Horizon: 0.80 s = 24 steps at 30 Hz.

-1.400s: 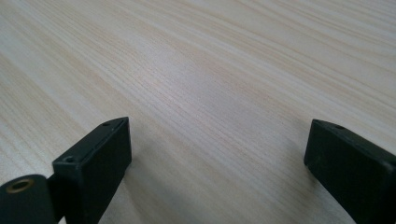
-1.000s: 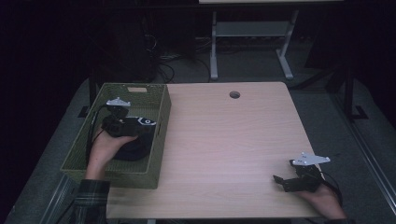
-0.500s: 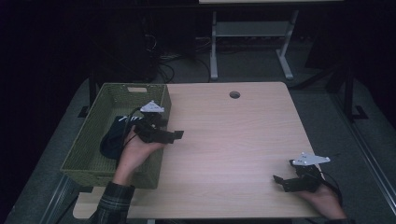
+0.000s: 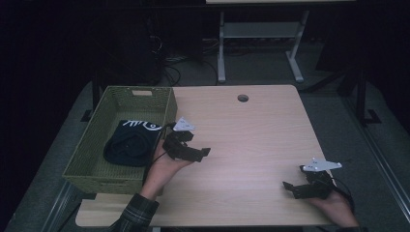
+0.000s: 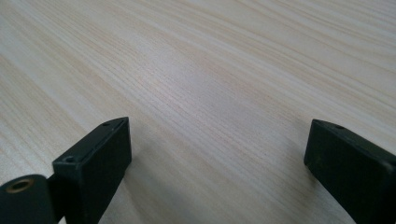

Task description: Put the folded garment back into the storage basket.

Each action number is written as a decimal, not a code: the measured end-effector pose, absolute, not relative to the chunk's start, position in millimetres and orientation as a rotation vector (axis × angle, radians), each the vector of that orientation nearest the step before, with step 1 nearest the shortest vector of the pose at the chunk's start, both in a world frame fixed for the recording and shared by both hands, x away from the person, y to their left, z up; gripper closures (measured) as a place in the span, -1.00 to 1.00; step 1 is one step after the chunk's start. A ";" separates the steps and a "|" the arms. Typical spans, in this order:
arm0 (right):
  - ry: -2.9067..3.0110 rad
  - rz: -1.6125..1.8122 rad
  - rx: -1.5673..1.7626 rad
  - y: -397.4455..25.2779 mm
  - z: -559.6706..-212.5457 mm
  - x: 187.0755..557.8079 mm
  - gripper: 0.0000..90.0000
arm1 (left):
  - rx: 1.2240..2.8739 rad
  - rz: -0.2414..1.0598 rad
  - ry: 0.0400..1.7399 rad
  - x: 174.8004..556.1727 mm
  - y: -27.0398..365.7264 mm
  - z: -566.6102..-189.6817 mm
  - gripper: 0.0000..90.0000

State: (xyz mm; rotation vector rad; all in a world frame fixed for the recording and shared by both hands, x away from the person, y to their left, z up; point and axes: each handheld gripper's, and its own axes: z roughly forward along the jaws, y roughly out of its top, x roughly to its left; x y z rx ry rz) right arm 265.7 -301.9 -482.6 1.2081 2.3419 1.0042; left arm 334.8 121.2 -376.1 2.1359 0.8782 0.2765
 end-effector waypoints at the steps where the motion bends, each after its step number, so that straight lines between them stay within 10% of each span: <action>1: 2.341 1.004 1.208 -301.9 -482.6 265.8 -0.84 | 2.143 0.268 0.878 332.3 116.0 -384.7 -0.63; 24: 2.342 1.004 1.208 -301.9 -482.6 265.7 -0.84 | 2.333 0.262 0.853 318.0 93.4 -459.4 -0.68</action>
